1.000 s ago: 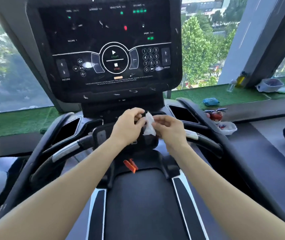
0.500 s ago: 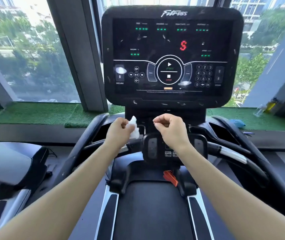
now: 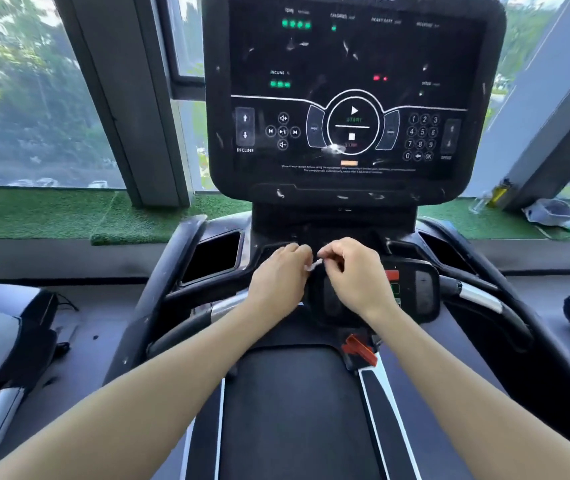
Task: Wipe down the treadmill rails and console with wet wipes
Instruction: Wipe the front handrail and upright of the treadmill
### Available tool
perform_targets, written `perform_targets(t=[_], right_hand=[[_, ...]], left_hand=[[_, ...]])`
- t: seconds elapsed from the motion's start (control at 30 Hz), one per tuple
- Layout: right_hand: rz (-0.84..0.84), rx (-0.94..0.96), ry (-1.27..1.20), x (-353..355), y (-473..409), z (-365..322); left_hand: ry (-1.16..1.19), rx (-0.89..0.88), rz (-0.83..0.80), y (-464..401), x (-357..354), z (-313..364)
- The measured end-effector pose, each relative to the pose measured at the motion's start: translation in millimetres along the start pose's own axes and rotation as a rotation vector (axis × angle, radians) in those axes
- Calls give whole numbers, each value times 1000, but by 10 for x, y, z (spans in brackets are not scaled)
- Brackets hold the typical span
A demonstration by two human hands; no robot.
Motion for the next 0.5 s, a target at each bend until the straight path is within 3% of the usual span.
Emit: perform_targets(t=[0.23,0.37,0.5], right_hand=[[-14,27,-20,-2,37,33],[-32,42,-10,-11,38,22],[-41,75,25,-25,33,-2]], left_hand=[[55,-187,-35,306,-4,-29],[198,-41,-13,210,19,-151],[103,15,27,226,-33,-130]])
Point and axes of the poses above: each hand's wrist, its own y-axis away from the middle knuckle, its own x-axis out of the back of the hand, z = x × y, the point moved 7 cm from there along -y, towards the middle knuckle, and after that the axes turned 6 degrees about -y, right-handed, at the moved point
